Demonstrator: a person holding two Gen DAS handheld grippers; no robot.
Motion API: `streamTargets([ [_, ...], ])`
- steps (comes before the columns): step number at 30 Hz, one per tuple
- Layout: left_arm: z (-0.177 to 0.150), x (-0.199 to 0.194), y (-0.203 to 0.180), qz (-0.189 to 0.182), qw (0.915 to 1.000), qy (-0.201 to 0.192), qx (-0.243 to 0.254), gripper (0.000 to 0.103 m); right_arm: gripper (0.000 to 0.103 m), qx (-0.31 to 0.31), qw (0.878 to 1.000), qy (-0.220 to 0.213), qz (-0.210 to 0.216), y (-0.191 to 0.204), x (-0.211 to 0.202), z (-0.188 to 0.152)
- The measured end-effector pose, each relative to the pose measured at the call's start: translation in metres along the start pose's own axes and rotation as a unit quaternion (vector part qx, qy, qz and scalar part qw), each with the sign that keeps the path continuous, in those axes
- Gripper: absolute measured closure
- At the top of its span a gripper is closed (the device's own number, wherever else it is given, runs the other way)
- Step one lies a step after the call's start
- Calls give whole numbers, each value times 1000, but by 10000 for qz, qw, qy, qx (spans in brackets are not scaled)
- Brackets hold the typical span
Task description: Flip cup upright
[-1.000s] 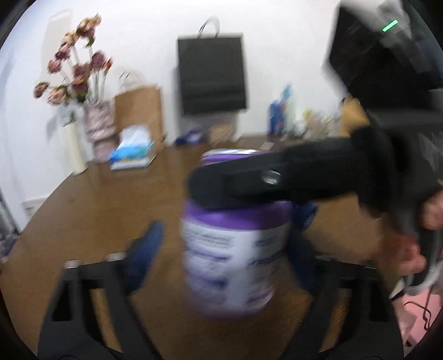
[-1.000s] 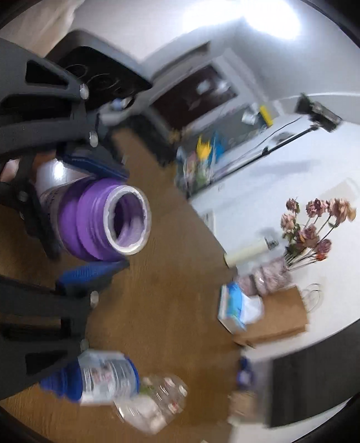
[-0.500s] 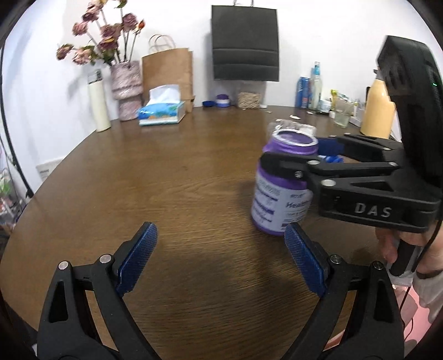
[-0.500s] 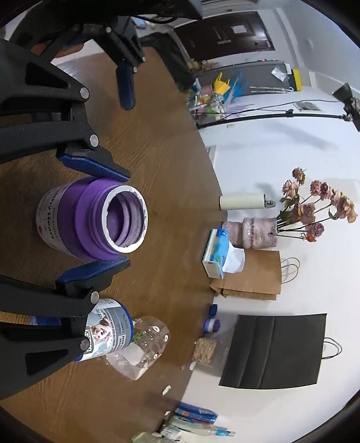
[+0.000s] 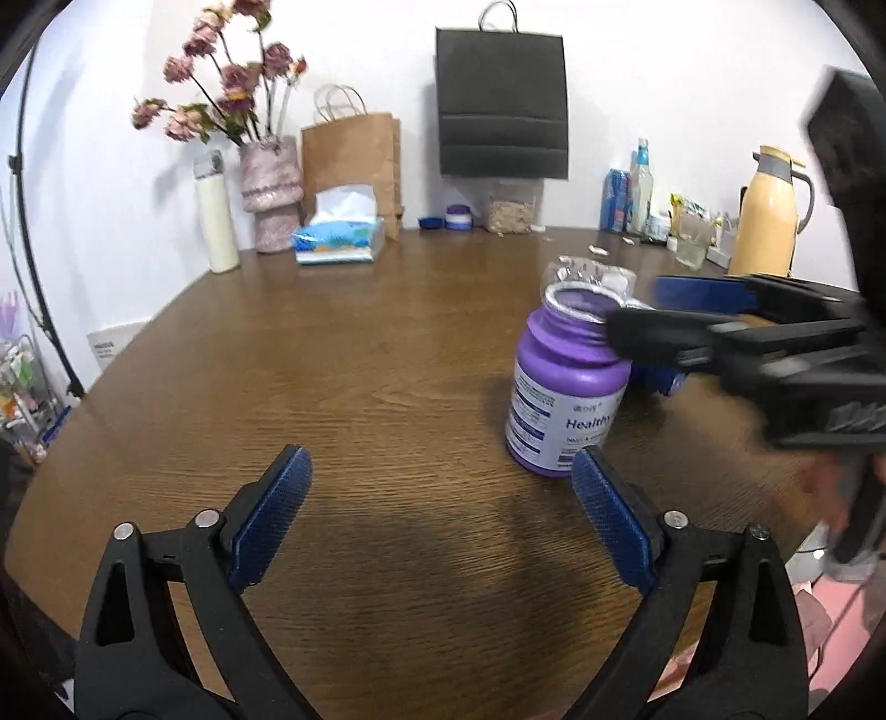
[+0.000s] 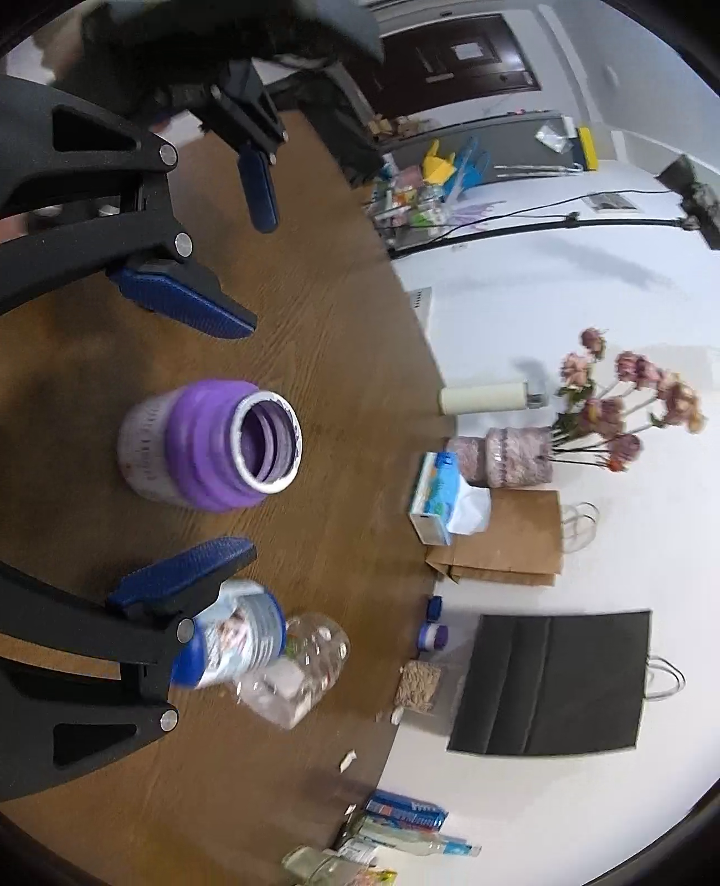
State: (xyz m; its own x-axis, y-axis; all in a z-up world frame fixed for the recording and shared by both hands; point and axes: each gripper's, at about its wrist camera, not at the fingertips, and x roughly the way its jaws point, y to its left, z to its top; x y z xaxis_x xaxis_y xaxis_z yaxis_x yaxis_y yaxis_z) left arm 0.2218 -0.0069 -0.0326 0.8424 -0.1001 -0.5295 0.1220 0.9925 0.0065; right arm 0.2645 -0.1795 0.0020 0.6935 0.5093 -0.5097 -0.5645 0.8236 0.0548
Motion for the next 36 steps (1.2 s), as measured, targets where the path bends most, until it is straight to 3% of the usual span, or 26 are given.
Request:
streamTargets([
  [5,5,-38,10,338,9987,-365,-140,0,16,308,9980,-272,-480,-20,-64,-4],
  [8,9,-59,12,469,9970,-582,-202,0,16,517,9946,-254,-869,-31,-93,-13],
  [11,13,-70,14,531,9957,-686,-316,0,16,685,9927,-260,-962,-36,-108,-21],
  [27,12,-85,11,653,9940,-779,-411,0,16,574,9935,-214,-961,-19,-111,-27],
  [31,-4,-113,5,663,9928,-858,-513,0,16,440,9938,-355,-958,-1,-134,-41],
  [36,-57,-155,-4,670,9899,-1068,-643,0,16,361,9897,-764,-1154,31,-175,-81],
])
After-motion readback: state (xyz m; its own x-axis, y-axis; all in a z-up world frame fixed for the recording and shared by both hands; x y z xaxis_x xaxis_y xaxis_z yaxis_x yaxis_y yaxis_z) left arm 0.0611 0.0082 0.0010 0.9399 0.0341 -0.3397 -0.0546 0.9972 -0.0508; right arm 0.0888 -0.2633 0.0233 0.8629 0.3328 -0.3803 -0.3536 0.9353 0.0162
